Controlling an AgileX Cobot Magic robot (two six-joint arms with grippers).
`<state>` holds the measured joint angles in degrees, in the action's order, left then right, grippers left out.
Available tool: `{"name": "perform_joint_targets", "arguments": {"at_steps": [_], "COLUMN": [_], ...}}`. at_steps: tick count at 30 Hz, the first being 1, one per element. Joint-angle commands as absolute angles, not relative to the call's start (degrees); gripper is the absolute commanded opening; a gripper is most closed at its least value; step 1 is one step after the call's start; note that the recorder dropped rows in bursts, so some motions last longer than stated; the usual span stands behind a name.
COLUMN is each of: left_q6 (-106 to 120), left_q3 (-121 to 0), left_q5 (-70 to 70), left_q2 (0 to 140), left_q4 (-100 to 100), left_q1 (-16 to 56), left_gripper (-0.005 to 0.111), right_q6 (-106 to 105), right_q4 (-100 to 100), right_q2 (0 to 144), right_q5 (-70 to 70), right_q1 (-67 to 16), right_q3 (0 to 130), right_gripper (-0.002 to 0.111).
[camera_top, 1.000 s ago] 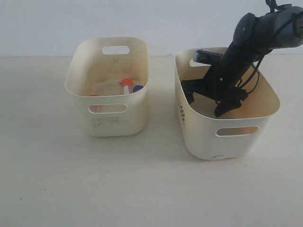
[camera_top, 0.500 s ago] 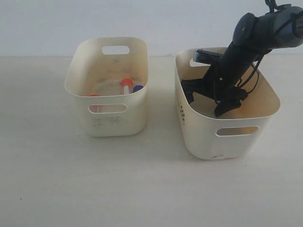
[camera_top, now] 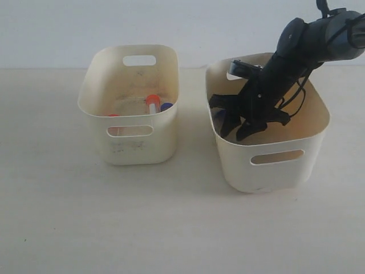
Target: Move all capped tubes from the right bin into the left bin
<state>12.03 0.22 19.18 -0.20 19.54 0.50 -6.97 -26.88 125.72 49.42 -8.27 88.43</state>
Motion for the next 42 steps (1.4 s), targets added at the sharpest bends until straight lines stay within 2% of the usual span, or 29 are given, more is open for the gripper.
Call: {"name": "perform_joint_targets", "arguments": {"at_steps": [1,15,18,22,42], "left_q6": [12.1,12.1,12.1,12.1,12.1], "left_q3": [0.0,0.0,0.0,0.0,0.0], "left_q5": [18.9,18.9,18.9,18.9,18.9], "left_q2": [0.0,0.0,0.0,0.0,0.0], "left_q4": [19.4,19.4,19.4,19.4,19.4], "left_q1": [0.6,0.6,0.6,0.6,0.6], "left_gripper": [0.004,0.004,0.004,0.004,0.004], "right_q6": [-7.7,-7.6,-7.6,-7.6,-7.5], "right_q4": [-23.2,-23.2,-23.2,-23.2,-23.2], "right_q2": [126.9,126.9,126.9,126.9,119.7], "right_q5": [49.5,49.5,49.5,49.9,46.3], "right_q1": [-8.0,-8.0,-8.0,-8.0,-8.0], "right_q3": [87.9,87.9,87.9,87.9,88.1], "right_gripper": [0.031,0.031,0.022,0.0,0.0]}}
